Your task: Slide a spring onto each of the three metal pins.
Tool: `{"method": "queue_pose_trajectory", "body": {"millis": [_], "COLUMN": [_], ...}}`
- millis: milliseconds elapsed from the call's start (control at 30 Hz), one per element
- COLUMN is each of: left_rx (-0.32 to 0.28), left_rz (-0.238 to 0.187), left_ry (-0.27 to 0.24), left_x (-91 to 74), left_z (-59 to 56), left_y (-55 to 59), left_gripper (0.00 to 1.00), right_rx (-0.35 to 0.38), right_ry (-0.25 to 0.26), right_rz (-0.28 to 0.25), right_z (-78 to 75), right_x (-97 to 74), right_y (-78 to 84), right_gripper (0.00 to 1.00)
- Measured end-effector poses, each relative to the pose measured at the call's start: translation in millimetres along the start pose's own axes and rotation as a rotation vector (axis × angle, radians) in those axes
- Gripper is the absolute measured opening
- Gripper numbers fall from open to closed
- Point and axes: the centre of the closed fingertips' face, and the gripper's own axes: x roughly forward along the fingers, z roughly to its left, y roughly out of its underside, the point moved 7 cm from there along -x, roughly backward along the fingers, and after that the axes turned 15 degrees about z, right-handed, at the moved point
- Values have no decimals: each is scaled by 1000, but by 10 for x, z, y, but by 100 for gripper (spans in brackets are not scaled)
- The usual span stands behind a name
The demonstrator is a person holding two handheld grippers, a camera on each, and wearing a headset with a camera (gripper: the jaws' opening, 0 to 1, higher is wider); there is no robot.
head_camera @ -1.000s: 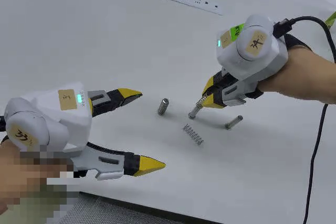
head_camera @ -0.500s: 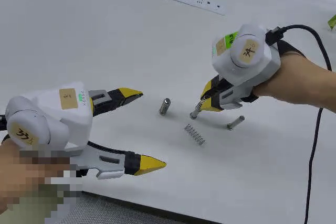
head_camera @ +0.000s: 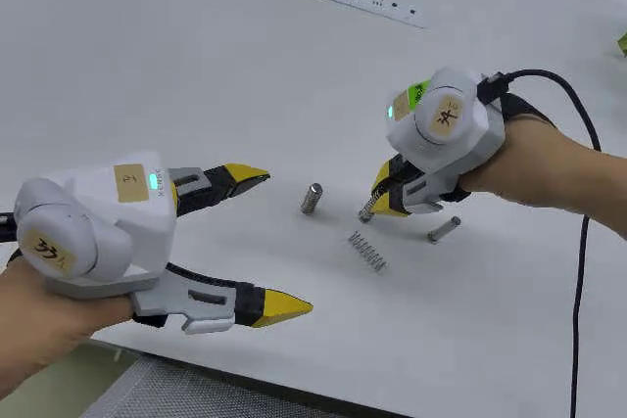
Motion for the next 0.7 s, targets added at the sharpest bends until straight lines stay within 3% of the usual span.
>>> {"method": "queue_pose_trajectory", "body": {"millis": [700], "left_rx": [-1], "left_rz": [3], "left_ry": [-3], "left_x": [-15], "left_z": [7], "left_y": [10], "left_gripper": [82], "right_rx": [-12], "right_ry": [9], "right_rz": [15], "right_z": [27], "right_x": [107], "right_y": [-20], "right_gripper": [12]}}
